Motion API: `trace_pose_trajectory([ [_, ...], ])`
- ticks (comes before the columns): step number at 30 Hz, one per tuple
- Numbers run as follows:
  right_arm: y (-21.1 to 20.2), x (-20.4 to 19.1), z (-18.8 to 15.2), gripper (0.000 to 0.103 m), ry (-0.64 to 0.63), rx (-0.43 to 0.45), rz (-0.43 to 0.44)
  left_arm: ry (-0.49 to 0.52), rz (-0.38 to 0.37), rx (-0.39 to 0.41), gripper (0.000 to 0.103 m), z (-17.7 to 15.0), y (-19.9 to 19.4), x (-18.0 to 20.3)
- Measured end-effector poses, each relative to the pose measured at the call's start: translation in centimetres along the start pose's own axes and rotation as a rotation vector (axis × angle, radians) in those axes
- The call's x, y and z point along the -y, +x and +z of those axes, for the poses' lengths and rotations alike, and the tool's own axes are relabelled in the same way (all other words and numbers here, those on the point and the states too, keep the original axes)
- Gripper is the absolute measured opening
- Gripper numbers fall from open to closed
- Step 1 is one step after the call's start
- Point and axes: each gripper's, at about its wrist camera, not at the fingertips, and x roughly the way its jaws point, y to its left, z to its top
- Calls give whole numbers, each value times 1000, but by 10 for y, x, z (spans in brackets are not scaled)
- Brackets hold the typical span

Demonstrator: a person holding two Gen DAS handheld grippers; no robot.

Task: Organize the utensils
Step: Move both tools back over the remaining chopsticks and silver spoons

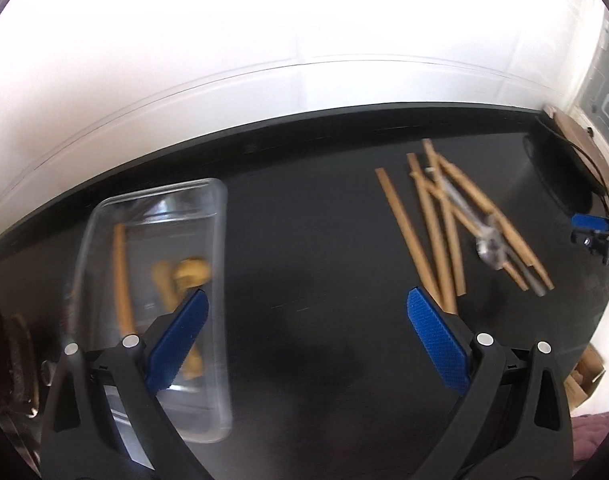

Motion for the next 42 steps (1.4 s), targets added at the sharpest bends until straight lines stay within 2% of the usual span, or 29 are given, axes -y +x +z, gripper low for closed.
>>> trace_pose_trajectory([
  [8,9,71,-10,96,-8,-92,-41,16,-34,-36,97,4,15,70],
  [13,19,88,-6,96,-67,-118,-36,-21,-25,-57,97,-10,25,97],
  [20,20,102,-3,96,-173,-133,-30,-94,-20,-73,97,-21,36,112],
  [30,20,118,-8,96,-167,-146,-7,-125,-4,-76,97,-18,37,118],
  [42,23,114,-15,96,-139,-161,-14,-135,10,-92,97,-18,43,105],
])
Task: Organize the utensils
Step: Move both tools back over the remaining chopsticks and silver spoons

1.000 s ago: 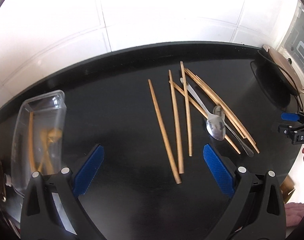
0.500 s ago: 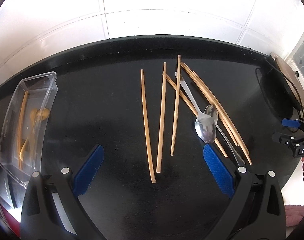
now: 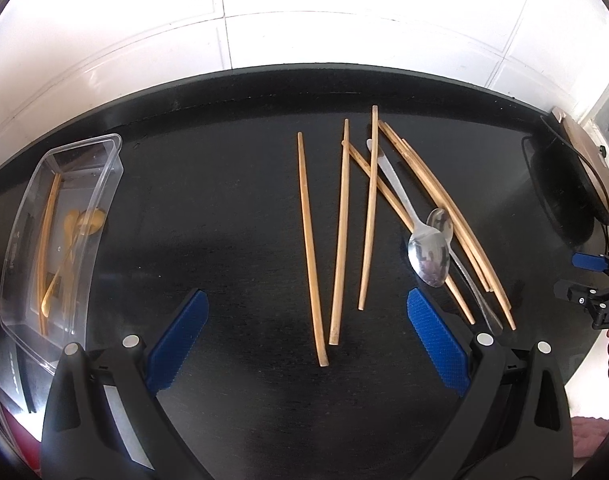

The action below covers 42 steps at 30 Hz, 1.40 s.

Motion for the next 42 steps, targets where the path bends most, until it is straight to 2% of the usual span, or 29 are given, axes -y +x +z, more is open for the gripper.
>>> trace_pose_trajectory([
  [5,8,-10,2,96,-48,1,-42,-4,15,-3,97,2,9,-7],
  [11,25,-26,7,96,-107,-26,-57,-51,35,-46,97,1,32,-22],
  [15,38,-36,15,96,-168,-46,-92,-48,55,-59,97,3,45,-24],
  [23,65,-32,30,96,-191,-108,-108,-68,71,-111,97,16,73,-33],
  [26,74,-27,32,98,-165,-130,-78,-81,83,-136,97,20,84,-36],
  [30,79,-26,37,98,-203,-106,-92,-100,79,-167,97,25,97,-39],
  [34,81,-24,50,98,-191,-80,-94,-122,62,-164,97,34,103,-42],
  [36,83,-23,55,98,-187,-74,-94,-113,61,-158,98,41,107,-41],
  [38,83,-27,58,98,-185,-71,-95,-71,94,-151,98,46,111,-36],
  [42,81,-29,57,98,-198,-59,-90,-70,92,-142,98,55,114,-33],
])
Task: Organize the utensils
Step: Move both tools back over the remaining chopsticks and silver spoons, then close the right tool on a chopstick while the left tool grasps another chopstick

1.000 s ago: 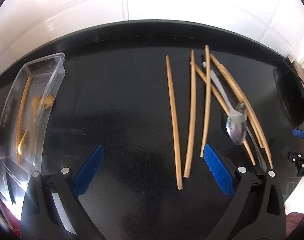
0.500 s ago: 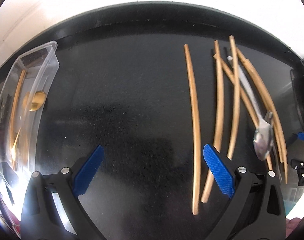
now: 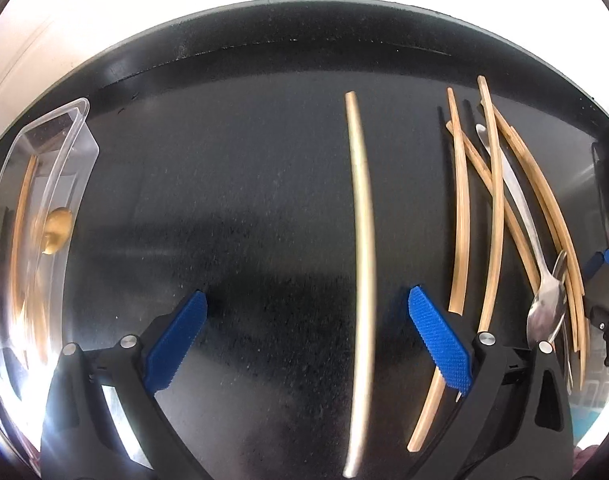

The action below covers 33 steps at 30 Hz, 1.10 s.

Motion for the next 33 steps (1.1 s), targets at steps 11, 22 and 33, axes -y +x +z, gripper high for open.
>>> trace_pose_trajectory([
  [11,-4,-4,12,98,14,34,-3,23,-3,54,98,-12,-4,9],
  [22,-3,-18,13,97,-20,44,-1,67,-26,53,96,-20,-5,11],
  [33,-35,-4,2,7,78,119,103,94,-99,97,4,-25,-31,16],
])
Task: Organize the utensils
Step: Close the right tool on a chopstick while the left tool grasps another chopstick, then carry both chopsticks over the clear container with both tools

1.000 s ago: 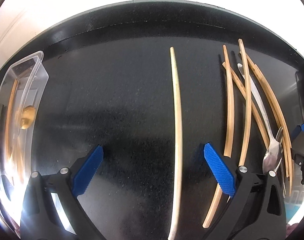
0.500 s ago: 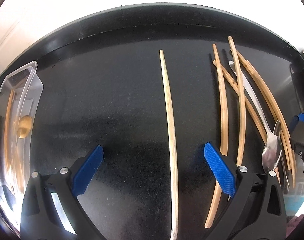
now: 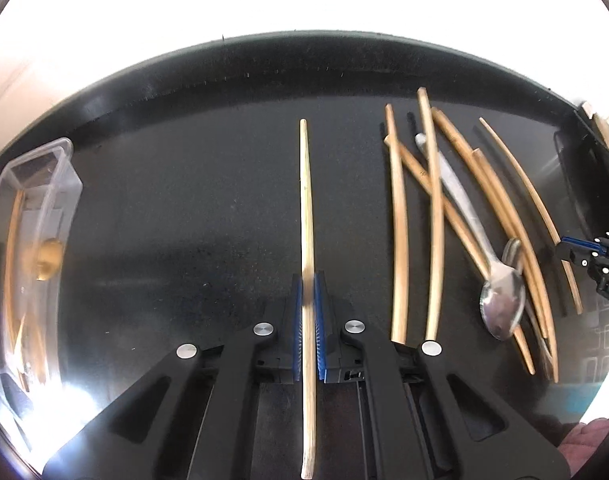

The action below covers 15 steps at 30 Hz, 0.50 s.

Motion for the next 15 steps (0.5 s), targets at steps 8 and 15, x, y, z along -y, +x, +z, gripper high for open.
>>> trace_pose_trajectory([
  [8,-55,-31,-11,7,-74,113,66,12,-31,116,4,-2,-54,8],
  [15,-80,-80,-21,7,-172,118,133,-21,-18,161,5,-31,-90,-4],
])
